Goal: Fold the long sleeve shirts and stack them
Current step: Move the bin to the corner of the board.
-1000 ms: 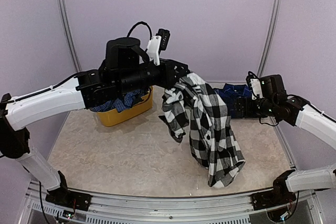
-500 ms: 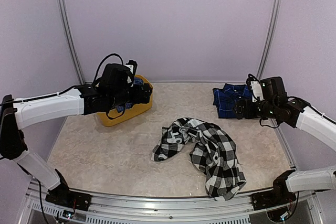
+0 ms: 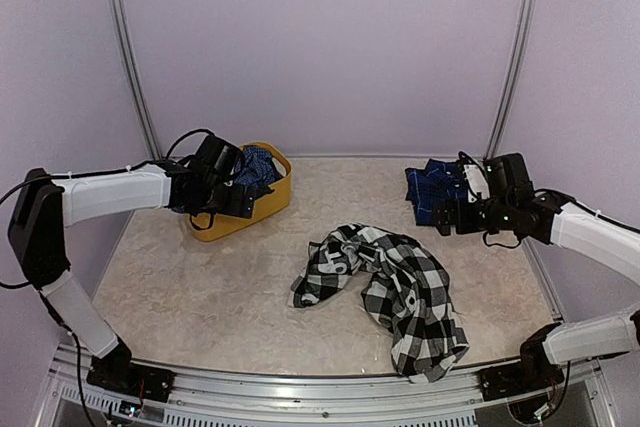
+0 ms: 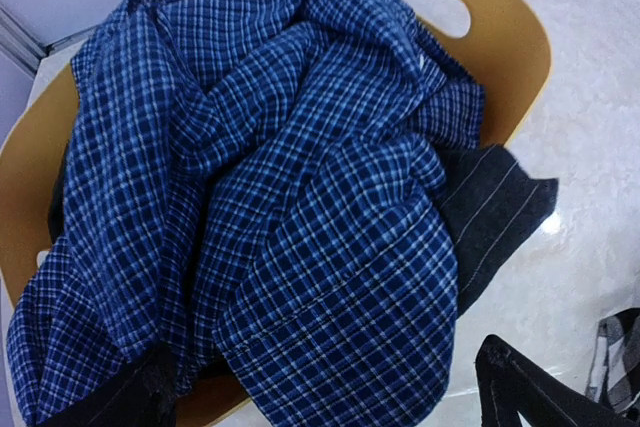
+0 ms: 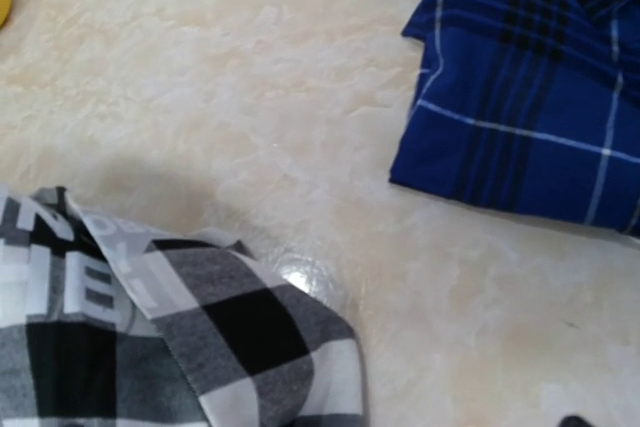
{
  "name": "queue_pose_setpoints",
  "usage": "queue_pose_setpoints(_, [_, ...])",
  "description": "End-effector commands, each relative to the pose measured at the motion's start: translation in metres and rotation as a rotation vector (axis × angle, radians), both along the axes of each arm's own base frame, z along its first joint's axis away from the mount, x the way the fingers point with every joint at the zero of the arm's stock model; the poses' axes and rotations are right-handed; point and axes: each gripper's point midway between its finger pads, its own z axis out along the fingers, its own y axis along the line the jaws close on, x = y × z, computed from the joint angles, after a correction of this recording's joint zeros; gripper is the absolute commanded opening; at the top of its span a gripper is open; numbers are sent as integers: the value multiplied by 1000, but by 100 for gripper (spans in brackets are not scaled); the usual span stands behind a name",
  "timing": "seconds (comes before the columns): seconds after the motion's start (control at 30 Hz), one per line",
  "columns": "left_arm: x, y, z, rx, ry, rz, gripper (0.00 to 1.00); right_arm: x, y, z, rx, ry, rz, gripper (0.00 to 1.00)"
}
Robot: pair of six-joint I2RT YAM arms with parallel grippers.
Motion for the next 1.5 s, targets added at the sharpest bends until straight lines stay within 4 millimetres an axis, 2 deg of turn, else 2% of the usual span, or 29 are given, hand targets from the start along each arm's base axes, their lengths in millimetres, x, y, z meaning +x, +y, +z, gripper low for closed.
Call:
queue_pose_setpoints(0.0, [3, 16, -34, 136, 91, 21, 98, -1, 8, -3, 18, -9, 34, 99])
queue_pose_setpoints(0.07, [7, 19, -45, 155, 104, 31, 96, -3, 7, -6, 15, -6, 37, 100])
queue_pose_setpoints(0.23, [21, 31, -55, 226, 101, 79, 82, -5, 9, -13, 23, 7, 47, 100])
queue_pose_setpoints(0.43, [29, 43, -72, 246, 140, 105, 56, -6, 14, -20, 39, 23, 59, 99])
queue_pose_setpoints(0.5, [29, 51, -76, 239, 151, 133, 44, -6, 15, -22, 40, 30, 64, 100])
queue_pose_setpoints(0.57, [28, 60, -80, 216, 165, 165, 37, -6, 15, -24, 38, 34, 63, 99])
queue_pose_setpoints(0.73, [22, 95, -79, 112, 166, 273, 34, -5, 16, -27, 42, 39, 68, 99])
queue_pose_setpoints(0.83, [25, 116, -72, 55, 156, 316, 34, -5, 19, -28, 50, 42, 77, 100])
queue_pose_setpoints(0.93, [40, 132, -63, 19, 133, 345, 33, -5, 23, -28, 60, 46, 87, 99])
queue_pose_setpoints(1.1, [83, 166, -46, 1, 97, 403, 32, -7, 25, -27, 62, 49, 95, 100])
queue_pose_setpoints(1.23, [105, 190, -55, 14, 119, 436, 32, -13, 23, -27, 60, 54, 93, 100])
queue_pose_setpoints(1.37, [120, 203, -53, -55, 96, 443, 36, -22, 26, -26, 68, 60, 117, 99])
queue_pose_setpoints(1.47, [126, 203, -52, -72, 91, 434, 48, -32, 34, -27, 64, 70, 157, 100])
